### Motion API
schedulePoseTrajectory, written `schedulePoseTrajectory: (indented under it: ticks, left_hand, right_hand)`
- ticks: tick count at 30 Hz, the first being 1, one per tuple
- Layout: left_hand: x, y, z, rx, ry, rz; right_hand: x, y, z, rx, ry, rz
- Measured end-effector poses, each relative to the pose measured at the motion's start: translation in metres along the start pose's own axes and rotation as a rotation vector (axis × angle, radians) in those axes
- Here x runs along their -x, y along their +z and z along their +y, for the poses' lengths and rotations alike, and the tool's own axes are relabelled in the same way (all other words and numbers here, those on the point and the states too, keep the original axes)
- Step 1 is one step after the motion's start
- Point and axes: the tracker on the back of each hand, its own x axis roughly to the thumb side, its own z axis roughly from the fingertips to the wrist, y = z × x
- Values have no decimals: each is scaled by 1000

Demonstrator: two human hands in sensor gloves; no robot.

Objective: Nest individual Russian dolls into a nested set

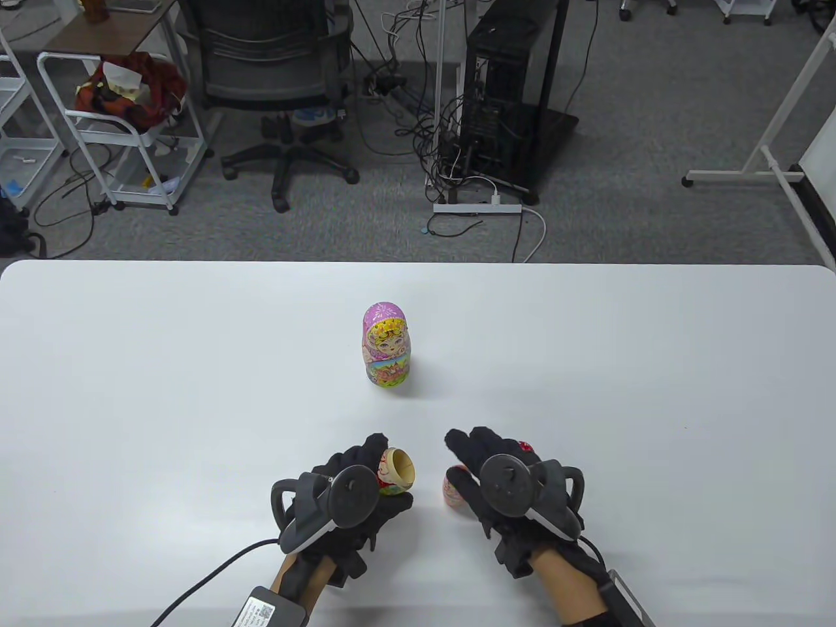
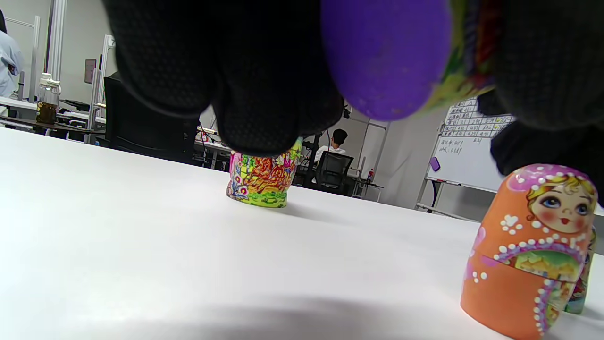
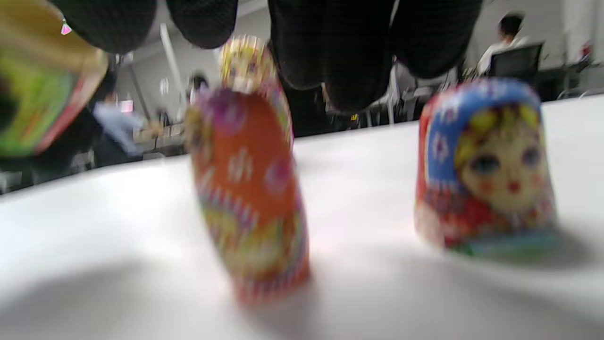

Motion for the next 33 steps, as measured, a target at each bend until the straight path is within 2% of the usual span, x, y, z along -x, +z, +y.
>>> schedulePoseTrajectory:
  ticks: [2,5,9,13,16,19,23,26,33]
  left_hand:
    - [0,0,0,7,-13,-10]
    - [-2,0,-1,27,-13,-23]
    - [-2,-1,-2,29,-15,-18]
    - [0,-2,-2,32,-5,-4]
    - [1,-2,-2,37,-1,2]
    - [3,-2,-2,39,16,13]
    - [3,-2,-2,41,12,17]
    - [2,-3,-3,48,18,16]
    - [-2,-2,0,55,82,-13]
  right_hand:
    - [-2,-2,10,-74,25,-7]
    - [-1,-4,13,-61,49,12]
    - [4,-6,17,-77,-56,27]
    - [8,-6,12,-4,-113,27]
    - [11,-4,3,80,-227,37]
    - [14,1,-10,192,-408,35]
    - [17,5,-20,258,-652,-25]
    - [15,5,-18,220,-801,-111]
    - [7,5,-16,176,-793,-190]
